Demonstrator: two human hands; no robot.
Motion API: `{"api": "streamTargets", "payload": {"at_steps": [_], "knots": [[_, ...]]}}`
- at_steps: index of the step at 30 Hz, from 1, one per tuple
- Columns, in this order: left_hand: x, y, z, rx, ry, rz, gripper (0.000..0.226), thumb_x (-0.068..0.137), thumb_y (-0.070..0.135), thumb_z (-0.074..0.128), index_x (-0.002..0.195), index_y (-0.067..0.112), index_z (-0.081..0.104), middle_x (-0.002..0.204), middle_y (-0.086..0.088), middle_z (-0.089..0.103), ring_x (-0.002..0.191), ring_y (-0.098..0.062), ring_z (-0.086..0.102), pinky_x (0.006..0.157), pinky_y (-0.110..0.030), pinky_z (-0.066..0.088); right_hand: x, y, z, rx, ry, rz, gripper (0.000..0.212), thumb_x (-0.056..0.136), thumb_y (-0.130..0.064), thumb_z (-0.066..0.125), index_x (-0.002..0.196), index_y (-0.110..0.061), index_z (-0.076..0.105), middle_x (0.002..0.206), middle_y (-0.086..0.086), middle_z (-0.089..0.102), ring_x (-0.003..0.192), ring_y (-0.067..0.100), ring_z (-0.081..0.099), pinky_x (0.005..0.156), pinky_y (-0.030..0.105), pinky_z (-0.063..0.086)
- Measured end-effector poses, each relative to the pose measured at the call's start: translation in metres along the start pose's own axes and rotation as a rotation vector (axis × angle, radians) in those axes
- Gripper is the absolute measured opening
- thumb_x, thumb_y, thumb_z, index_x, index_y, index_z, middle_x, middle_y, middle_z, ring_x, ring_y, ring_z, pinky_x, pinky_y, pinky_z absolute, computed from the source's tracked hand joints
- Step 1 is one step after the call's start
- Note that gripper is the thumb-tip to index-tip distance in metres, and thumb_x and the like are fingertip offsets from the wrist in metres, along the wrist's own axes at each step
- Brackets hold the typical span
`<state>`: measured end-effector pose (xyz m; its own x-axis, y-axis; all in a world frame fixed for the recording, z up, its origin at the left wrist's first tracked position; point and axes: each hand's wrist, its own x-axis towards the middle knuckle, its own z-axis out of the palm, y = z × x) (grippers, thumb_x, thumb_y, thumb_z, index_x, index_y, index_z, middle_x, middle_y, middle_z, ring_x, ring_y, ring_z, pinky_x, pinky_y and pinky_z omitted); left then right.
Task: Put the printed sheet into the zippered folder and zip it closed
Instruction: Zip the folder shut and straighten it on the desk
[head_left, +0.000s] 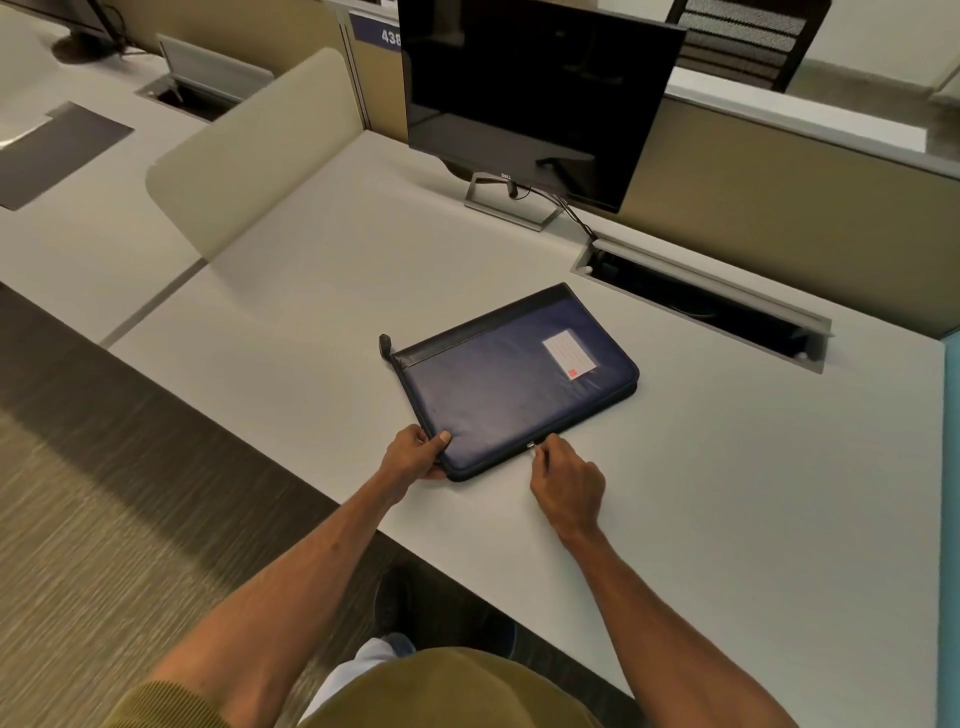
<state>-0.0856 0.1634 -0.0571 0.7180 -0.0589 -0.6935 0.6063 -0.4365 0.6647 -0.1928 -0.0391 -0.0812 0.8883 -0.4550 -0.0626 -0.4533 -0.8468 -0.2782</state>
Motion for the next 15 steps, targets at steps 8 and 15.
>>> {"api": "streamTargets", "payload": {"at_steps": [8,15], "knots": [[0.007,-0.003,-0.020,0.022,0.041,0.007,0.030,0.105,0.027,0.072,0.107,0.005,0.051,0.101,-0.023,0.064,0.090,-0.038,0.071,0.102,-0.059,0.061,0.037,0.044,-0.017,0.043,0.044,0.171,0.028,0.112,-0.028,0.043,0.111,-0.010,0.065,0.102,0.009,0.074,0.086,0.030,0.072,0.079,0.042,0.058],[0.012,0.001,-0.039,0.064,0.104,0.004,0.030,0.102,0.028,0.075,0.105,0.004,0.058,0.103,-0.028,0.072,0.100,-0.047,0.078,0.102,-0.059,0.062,0.058,0.088,-0.031,0.070,0.123,0.276,0.021,0.109,-0.020,0.050,0.105,-0.005,0.065,0.102,0.015,0.074,0.089,0.042,0.070,0.075,0.041,0.052]]}}
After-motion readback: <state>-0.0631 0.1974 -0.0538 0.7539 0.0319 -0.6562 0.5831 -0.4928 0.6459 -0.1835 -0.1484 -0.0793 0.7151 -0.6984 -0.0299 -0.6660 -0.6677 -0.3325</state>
